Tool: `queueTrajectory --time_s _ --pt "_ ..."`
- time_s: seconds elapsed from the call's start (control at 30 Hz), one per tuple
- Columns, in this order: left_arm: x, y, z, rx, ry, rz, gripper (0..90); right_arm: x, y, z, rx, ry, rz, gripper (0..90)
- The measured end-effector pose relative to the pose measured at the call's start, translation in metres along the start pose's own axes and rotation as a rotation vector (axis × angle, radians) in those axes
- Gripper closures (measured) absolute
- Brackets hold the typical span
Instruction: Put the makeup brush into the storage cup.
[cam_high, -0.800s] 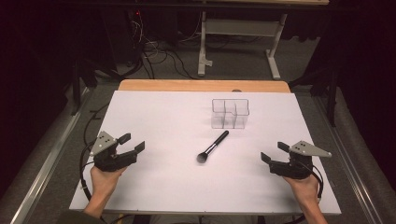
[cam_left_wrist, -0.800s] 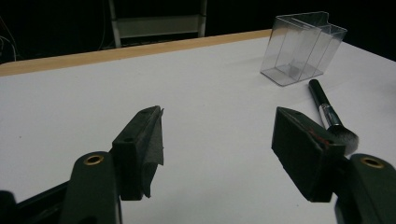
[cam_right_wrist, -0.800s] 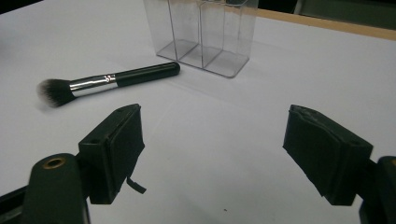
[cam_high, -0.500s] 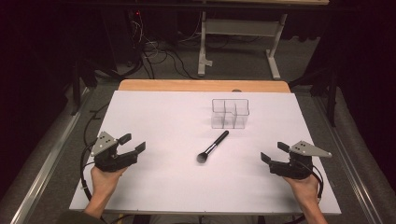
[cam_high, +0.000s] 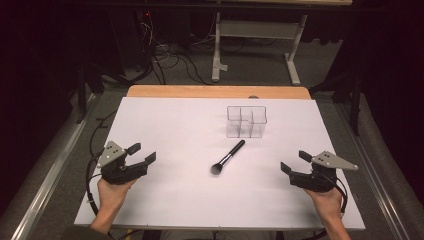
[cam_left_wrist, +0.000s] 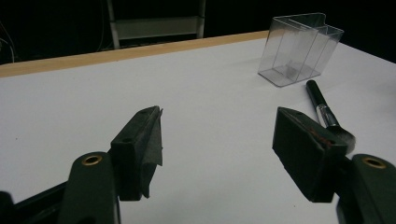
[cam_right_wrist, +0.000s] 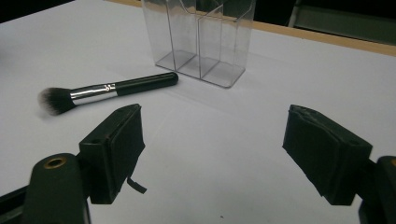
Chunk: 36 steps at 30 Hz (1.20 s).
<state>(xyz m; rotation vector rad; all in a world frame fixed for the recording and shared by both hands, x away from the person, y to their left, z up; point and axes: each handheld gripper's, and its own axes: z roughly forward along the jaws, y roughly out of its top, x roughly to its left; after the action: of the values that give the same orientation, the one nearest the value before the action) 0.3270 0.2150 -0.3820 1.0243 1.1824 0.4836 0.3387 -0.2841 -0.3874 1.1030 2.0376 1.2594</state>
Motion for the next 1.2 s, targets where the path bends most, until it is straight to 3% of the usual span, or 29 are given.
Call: queueTrajectory --time_s 0.7,0.87,0.93,1.2 --pt "-0.001 0.000 0.000 -0.004 -0.010 -0.013 33.0 0.002 0.004 -0.001 -0.032 0.024 0.017 21.7" --pt "-0.001 0.000 0.000 -0.004 -0.007 -0.014 32.9 0.003 0.009 -0.001 -0.050 0.038 0.020 21.7" --pt "0.000 0.000 0.000 -0.005 -0.005 -0.015 32.8 0.003 0.011 0.000 -0.065 0.070 0.053 21.7" --pt "0.000 0.000 -0.001 -0.009 -0.008 -0.019 32.8 0.004 0.015 0.001 -0.074 0.073 0.049 21.7"
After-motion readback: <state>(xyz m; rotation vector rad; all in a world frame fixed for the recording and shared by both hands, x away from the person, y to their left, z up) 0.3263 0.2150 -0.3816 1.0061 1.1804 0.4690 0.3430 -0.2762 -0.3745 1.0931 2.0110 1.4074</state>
